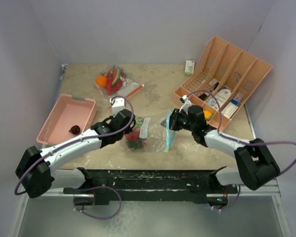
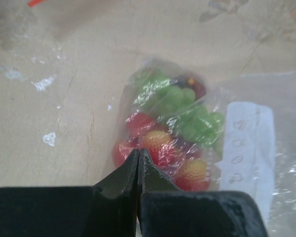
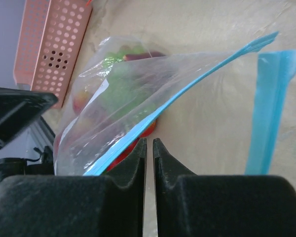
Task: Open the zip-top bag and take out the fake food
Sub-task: Pick up the fake fruit from the zipper food storage bag.
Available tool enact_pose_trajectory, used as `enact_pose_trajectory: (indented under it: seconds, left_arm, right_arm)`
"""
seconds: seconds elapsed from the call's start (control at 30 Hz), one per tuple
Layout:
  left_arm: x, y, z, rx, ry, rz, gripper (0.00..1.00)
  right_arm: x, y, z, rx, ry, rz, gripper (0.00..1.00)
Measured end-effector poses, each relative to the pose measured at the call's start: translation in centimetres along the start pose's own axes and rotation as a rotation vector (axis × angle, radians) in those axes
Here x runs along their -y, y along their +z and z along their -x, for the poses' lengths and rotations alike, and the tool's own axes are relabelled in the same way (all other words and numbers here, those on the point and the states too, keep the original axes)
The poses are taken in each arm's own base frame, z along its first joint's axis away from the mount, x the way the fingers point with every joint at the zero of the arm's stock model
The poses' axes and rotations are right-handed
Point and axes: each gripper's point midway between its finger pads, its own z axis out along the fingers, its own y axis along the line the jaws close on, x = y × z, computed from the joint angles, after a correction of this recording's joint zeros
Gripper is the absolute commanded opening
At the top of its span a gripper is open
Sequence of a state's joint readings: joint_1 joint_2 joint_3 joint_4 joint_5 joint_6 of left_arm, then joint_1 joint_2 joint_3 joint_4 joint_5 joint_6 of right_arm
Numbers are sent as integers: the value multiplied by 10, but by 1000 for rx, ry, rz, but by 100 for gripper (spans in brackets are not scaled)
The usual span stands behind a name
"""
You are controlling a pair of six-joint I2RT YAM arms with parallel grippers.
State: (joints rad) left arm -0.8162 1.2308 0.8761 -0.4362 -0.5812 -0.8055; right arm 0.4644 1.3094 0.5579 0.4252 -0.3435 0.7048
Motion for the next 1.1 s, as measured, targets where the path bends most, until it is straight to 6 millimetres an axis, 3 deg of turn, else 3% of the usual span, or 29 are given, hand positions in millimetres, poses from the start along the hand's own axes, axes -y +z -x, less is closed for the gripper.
enact_pose_trajectory:
  seconds: [0.17, 0.27, 0.53, 0.77, 0.97, 1.03, 1.1]
  left_arm:
    - [-7, 13, -44, -105, 16, -2, 0]
    - [-7, 20, -59, -140, 11, -4, 0]
    - [4, 28, -62, -140, -9, -42, 0]
    - [2, 31, -69, -149, -1, -34, 0]
    - [3, 33, -71, -150, -5, -45, 0]
    - [5, 33, -71, -152, -6, -50, 0]
    - [6, 33, -72, -154, -7, -53, 0]
  right_arm:
    - [-9, 20, -16, -44, 61, 83, 17]
    - [-21, 29, -25, -63, 79, 137, 22]
    - [-43, 57, -61, -159, 82, 190, 55]
    - [-42, 73, -65, -151, 79, 178, 81]
    - [-33, 85, -63, -135, 75, 130, 81]
    - [-29, 92, -64, -136, 74, 101, 76]
    - [-22, 99, -64, -136, 73, 62, 64]
